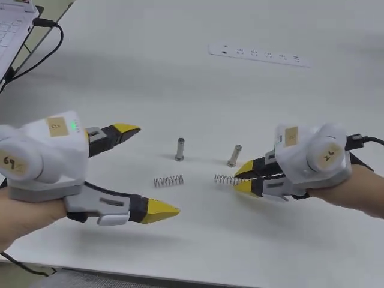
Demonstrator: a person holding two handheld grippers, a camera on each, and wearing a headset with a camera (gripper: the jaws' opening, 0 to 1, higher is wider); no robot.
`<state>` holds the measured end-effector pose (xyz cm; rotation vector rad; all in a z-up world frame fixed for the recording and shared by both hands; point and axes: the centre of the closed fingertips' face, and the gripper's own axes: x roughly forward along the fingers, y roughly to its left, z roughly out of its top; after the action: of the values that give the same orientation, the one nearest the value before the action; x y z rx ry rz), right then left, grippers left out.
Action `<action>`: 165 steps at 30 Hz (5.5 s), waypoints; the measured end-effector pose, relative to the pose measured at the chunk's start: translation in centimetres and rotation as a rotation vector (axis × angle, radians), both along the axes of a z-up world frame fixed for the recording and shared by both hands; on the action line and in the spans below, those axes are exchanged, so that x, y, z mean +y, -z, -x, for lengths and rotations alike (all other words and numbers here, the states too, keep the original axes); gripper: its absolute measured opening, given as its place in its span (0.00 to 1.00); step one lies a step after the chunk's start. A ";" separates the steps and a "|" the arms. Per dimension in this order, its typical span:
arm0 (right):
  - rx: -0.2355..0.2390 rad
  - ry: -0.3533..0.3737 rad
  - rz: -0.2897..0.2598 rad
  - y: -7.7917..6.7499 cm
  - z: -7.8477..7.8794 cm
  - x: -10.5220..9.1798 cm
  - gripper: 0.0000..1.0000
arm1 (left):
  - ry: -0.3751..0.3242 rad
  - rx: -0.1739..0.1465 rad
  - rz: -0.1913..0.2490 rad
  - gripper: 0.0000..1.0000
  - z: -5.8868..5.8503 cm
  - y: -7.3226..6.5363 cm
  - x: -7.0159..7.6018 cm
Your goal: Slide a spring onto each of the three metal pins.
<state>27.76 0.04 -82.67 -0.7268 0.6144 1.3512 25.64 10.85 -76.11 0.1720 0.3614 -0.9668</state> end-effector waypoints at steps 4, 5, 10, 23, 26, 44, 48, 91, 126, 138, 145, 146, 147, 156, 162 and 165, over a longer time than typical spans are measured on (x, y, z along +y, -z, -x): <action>0.000 0.008 -0.015 -1.2 0.1 -0.3 0.08 | 0.018 0.005 0.008 0.92 0.1 0.1 -0.9; 0.001 0.008 -0.016 -1.4 0.2 -0.4 0.08 | 0.026 0.005 0.007 0.92 0.2 0.1 -1.1; -0.016 0.006 -0.029 -2.6 0.2 -0.6 0.08 | 0.051 -0.012 0.014 0.92 0.2 -0.5 -2.2; -0.021 -0.025 -0.042 -4.4 1.3 -0.3 0.08 | 0.115 -0.038 0.027 0.82 -0.8 -1.9 -4.7; -0.025 -0.024 -0.051 -4.8 1.3 -0.3 0.08 | 0.146 -0.042 0.041 0.80 -0.7 -2.1 -6.0; -0.037 -0.062 -0.069 -6.0 2.4 -0.2 0.08 | 0.286 0.029 0.063 0.39 0.1 -0.8 -10.5; -0.040 -0.072 -0.069 -6.2 2.6 -0.2 0.08 | 0.291 0.037 0.069 0.30 0.1 -0.7 -10.7; -0.033 -0.096 -0.093 -7.1 3.7 0.0 0.08 | 0.353 0.019 0.119 0.03 1.3 -1.7 -11.7; 0.008 -0.068 -0.141 -7.1 4.0 -0.2 0.08 | 0.357 0.049 0.144 0.03 1.8 -2.0 -11.3; 0.041 -0.049 -0.188 -8.1 4.3 -0.2 0.07 | 0.369 0.081 0.150 0.03 2.1 -1.6 -11.2; 0.042 -0.057 -0.210 -8.9 4.0 -0.3 0.07 | 0.368 0.081 0.161 0.03 2.0 -1.8 -11.2; 0.040 -0.059 -0.213 -9.1 4.0 -0.3 0.07 | 0.367 0.080 0.163 0.03 2.0 -1.9 -11.1; 0.037 -0.063 -0.214 -9.2 4.1 -0.2 0.07 | 0.366 0.077 0.162 0.03 1.9 -1.9 -11.1; 0.030 -0.078 -0.239 -9.8 4.1 0.6 0.07 | 0.358 0.069 0.155 0.03 1.7 -1.7 -10.8; 0.036 -0.079 -0.264 -10.2 4.3 1.2 0.07 | 0.357 0.068 0.145 0.03 1.7 -1.4 -10.6; 0.045 -0.071 -0.292 -10.7 4.4 1.6 0.08 | 0.357 0.065 0.142 0.03 1.8 -1.4 -10.6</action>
<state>23.33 1.63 -72.00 -0.4858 0.4170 1.4884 23.88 0.27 -74.74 0.0764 0.3263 -1.3482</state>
